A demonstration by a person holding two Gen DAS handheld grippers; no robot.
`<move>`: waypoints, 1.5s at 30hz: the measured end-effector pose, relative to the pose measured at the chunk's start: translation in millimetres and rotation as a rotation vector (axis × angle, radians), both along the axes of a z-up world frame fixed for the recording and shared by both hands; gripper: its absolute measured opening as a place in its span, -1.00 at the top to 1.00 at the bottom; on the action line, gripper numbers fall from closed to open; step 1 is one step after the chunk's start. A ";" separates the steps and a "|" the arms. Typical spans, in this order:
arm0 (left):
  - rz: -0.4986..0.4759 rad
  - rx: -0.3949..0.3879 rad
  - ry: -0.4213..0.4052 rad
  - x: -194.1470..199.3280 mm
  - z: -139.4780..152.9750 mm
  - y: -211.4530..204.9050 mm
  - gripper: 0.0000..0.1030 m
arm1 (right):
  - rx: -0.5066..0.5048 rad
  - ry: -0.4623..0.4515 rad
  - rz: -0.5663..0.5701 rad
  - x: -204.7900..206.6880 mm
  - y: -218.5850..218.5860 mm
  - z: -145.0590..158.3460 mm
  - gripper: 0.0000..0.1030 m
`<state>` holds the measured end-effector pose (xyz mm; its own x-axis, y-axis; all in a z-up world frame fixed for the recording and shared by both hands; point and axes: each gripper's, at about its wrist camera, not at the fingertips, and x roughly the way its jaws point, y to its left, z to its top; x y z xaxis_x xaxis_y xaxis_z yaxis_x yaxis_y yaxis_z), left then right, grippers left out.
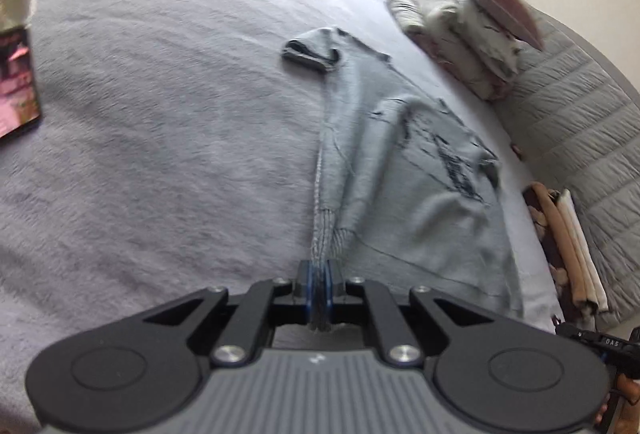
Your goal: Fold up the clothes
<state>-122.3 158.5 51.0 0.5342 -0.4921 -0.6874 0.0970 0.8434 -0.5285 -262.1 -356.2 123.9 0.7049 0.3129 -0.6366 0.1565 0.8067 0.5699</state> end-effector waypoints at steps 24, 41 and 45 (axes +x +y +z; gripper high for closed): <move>0.068 0.141 -0.028 4.8 -8.3 7.6 0.98 | -0.467 -0.162 0.427 18.0 163.5 -25.3 0.37; 0.016 0.081 0.000 7.0 -15.7 -2.8 0.75 | -0.057 -0.133 0.024 3.7 66.0 -27.9 0.35; -0.001 0.107 -0.007 10.8 -17.3 -12.4 0.54 | 0.014 -0.120 0.058 19.2 72.7 -32.7 0.35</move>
